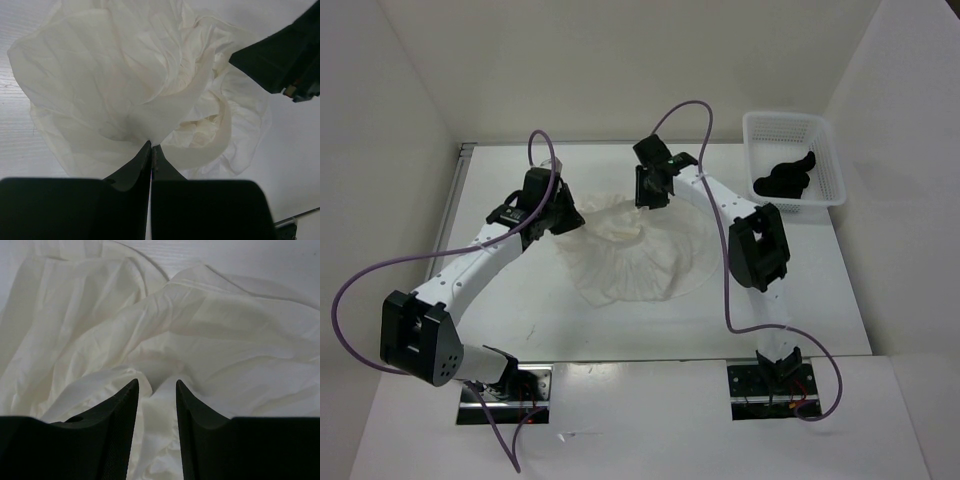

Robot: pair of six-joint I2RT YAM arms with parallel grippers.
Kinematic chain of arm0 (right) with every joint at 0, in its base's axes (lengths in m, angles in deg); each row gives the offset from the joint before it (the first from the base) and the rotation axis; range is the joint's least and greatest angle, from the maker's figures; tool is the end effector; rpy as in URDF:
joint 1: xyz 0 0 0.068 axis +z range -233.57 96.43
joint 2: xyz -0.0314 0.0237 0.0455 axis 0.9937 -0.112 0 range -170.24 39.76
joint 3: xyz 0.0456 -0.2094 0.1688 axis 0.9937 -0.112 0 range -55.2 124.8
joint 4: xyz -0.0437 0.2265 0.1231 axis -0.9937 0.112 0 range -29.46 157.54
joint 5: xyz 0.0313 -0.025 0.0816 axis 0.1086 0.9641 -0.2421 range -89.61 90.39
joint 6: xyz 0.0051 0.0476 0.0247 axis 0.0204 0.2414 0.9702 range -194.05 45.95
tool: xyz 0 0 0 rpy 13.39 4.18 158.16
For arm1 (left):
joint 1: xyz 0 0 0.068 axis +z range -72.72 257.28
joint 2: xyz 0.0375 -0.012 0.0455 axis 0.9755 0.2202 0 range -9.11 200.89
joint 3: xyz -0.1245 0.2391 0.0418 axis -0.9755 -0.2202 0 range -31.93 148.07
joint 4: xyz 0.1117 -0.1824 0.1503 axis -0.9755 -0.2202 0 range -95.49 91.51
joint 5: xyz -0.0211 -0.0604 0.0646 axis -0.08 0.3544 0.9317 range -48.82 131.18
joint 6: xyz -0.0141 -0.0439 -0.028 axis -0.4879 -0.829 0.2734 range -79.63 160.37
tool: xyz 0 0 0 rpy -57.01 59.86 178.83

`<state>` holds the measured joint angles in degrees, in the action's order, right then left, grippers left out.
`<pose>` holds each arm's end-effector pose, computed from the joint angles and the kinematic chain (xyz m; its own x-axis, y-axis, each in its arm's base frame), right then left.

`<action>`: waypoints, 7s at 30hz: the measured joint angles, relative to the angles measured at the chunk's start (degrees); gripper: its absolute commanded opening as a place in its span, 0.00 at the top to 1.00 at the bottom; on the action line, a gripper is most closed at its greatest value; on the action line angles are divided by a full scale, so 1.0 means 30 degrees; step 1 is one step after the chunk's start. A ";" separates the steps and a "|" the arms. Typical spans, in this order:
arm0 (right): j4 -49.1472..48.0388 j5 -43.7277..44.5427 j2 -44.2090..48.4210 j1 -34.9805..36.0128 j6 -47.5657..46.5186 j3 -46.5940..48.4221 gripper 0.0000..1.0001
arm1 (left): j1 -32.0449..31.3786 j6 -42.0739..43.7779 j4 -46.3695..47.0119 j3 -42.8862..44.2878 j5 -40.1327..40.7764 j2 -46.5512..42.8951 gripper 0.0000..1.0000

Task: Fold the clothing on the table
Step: Flatten the skirt out, then fold the skirt

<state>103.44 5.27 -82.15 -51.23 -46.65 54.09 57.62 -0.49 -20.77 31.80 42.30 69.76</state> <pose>0.4018 0.2508 0.2525 -0.8449 0.0078 -0.5349 -0.1166 0.9732 0.1984 0.2905 -0.1029 0.2998 -0.6434 -0.4647 -0.6084 -0.1310 0.8498 -0.5105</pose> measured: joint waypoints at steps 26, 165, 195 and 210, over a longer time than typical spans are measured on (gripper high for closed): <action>0.4065 0.6841 0.1333 0.0670 -0.0357 -0.0903 0.91 | -0.0022 0.0029 0.0015 -0.0007 0.0284 0.0386 1.00; 0.2528 -0.3818 0.4765 -0.6084 -0.2841 0.7621 1.00 | 0.4320 0.5268 -0.4685 1.9424 -0.6237 0.9034 1.00; 0.1989 -0.7082 1.6385 0.2732 0.5027 -1.9999 1.00 | 0.0852 -0.1974 -0.4065 -0.7628 -0.5049 -0.5595 1.00; 0.4736 -0.3628 1.3733 -0.1078 0.3577 -1.1191 1.00 | 0.1151 -0.2841 -0.3730 0.0007 -0.2761 -0.0911 1.00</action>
<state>117.65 -5.61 -40.95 -54.47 -35.92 20.52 61.08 -9.02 -31.96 31.82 34.02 67.03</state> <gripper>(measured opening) 0.003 0.003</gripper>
